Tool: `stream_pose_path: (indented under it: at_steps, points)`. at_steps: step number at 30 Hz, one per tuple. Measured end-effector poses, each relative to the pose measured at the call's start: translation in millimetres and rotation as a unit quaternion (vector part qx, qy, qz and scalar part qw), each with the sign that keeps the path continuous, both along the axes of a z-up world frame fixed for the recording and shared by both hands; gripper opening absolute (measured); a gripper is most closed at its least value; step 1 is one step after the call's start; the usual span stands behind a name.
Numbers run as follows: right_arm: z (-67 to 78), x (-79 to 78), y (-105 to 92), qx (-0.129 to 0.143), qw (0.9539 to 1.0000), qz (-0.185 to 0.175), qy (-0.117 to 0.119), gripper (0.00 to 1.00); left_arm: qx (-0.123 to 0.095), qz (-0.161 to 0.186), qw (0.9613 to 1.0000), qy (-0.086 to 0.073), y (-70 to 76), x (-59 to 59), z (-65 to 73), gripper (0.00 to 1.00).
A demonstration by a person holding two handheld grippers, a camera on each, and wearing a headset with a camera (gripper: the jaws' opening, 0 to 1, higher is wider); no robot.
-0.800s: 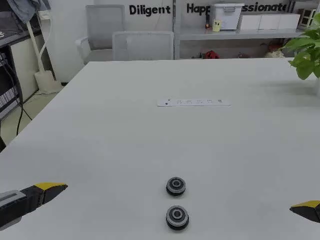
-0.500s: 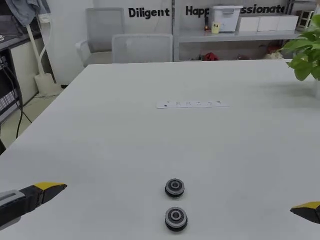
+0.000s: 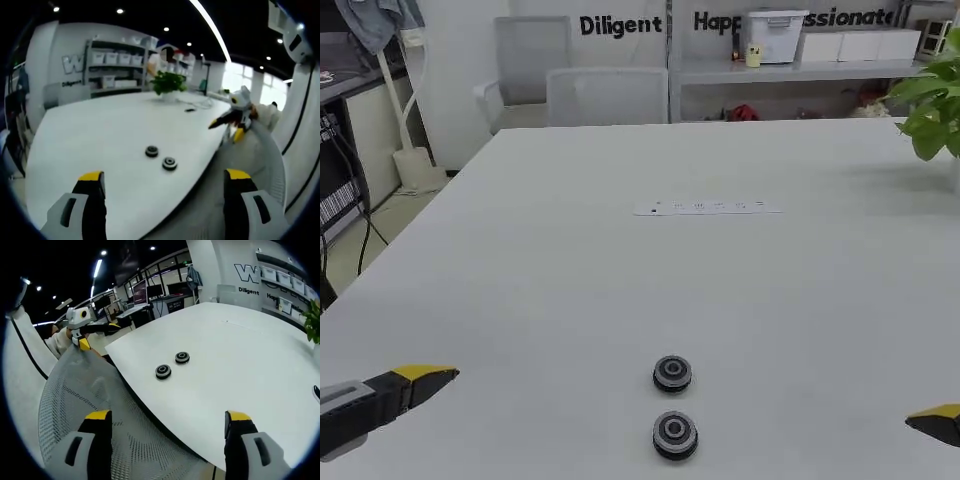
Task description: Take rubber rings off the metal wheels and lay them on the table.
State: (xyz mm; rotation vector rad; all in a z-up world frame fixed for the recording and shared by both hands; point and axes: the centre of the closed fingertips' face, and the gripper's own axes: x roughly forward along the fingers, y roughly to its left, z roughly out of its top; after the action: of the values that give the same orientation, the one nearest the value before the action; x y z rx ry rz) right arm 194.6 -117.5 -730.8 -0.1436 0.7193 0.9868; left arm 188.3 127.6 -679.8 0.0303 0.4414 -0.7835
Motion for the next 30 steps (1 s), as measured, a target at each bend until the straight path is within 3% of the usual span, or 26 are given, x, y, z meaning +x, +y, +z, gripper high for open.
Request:
stream_pose_path:
  at_steps: [12, 30]
  points:
    - [-3.4, -0.8, 0.3, 0.0, 1.0, -0.004, 0.005, 0.9, -0.003, 0.001, 1.0, 0.002, -1.0, -0.8, 2.2, 1.0]
    - [-2.2, -2.2, 0.9, 0.007, 1.0, -0.005, 0.005, 0.88, 0.009, -0.002, 1.0, 0.003, -2.2, -3.9, 0.4, 1.0]
